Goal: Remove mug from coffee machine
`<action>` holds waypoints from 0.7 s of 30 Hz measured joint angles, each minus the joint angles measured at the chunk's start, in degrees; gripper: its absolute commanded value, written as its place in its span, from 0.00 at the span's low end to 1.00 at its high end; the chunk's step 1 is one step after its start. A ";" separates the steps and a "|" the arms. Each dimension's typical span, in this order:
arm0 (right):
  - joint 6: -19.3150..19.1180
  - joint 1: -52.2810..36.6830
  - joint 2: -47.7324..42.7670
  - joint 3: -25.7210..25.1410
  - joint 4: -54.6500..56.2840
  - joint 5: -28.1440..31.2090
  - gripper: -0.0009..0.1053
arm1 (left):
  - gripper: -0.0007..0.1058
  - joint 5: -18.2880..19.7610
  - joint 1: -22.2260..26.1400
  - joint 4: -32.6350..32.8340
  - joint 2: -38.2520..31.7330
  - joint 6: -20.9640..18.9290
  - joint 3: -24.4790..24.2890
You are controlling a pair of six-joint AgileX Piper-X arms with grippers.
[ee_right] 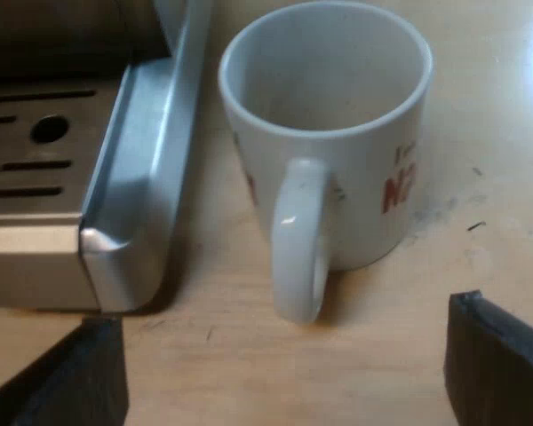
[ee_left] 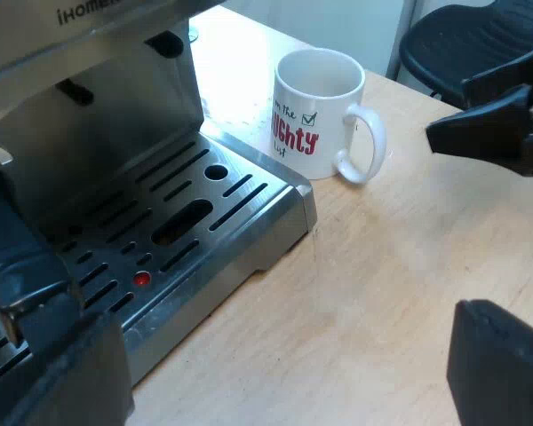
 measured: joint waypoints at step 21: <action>-0.04 0.00 -19.84 -9.42 25.08 -5.68 0.71 | 0.79 0.41 -0.11 7.05 -1.88 -3.09 -7.18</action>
